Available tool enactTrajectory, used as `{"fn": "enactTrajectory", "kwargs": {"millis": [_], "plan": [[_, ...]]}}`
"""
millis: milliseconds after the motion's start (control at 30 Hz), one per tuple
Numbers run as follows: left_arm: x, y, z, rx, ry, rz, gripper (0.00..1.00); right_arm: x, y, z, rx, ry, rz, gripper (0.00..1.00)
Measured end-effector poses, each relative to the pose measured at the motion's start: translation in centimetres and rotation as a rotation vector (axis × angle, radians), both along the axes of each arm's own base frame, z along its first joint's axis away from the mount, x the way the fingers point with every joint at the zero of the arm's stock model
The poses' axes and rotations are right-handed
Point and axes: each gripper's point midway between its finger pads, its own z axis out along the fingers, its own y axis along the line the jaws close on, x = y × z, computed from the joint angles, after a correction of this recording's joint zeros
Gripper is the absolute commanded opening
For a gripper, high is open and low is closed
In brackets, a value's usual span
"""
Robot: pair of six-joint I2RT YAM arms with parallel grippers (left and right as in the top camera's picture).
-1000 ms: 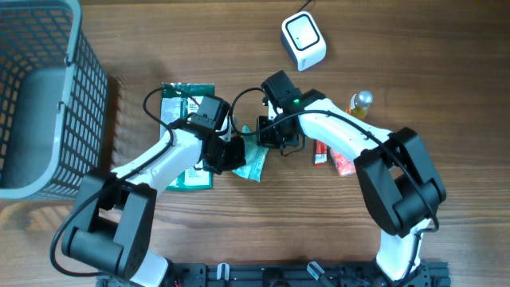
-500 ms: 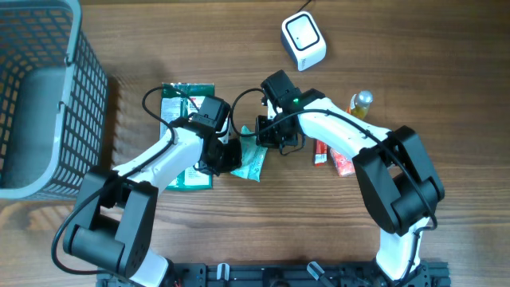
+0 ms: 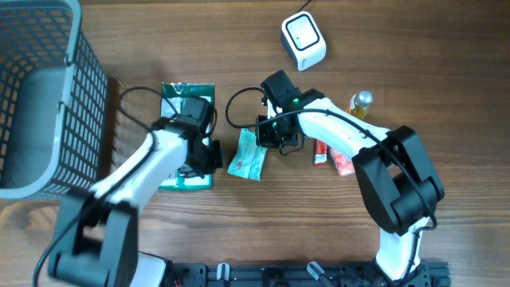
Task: Scan the item barcode
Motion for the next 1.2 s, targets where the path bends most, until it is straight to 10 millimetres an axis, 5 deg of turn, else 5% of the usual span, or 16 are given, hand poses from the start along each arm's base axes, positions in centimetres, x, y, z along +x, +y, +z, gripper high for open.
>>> {"fn": "enactTrajectory", "kwargs": {"millis": [133,300,433,567,667,1200], "plan": [[1.3,0.0,4.6,-0.045,-0.163,0.013,0.04,0.0,0.0,0.0,0.002,0.001,0.001,0.06],[1.6,-0.1,7.2,-0.074,-0.256,0.016,0.04,-0.3,0.1,0.5,0.014,0.007,0.013,0.10],[1.6,-0.1,7.4,-0.075,-0.262,0.016,0.04,-0.7,0.0,2.5,0.028,-0.008,0.019,0.13],[1.6,-0.1,7.4,-0.076,-0.264,0.017,0.04,-0.9,-0.1,7.2,0.075,-0.079,0.027,0.14],[1.8,-0.1,7.5,-0.078,-0.269,0.017,0.04,-1.4,-0.2,9.0,0.096,-0.093,0.031,0.13],[2.7,-0.4,6.7,-0.079,-0.271,0.020,0.04,-3.4,0.8,9.0,0.100,-0.052,0.076,0.09]]}}
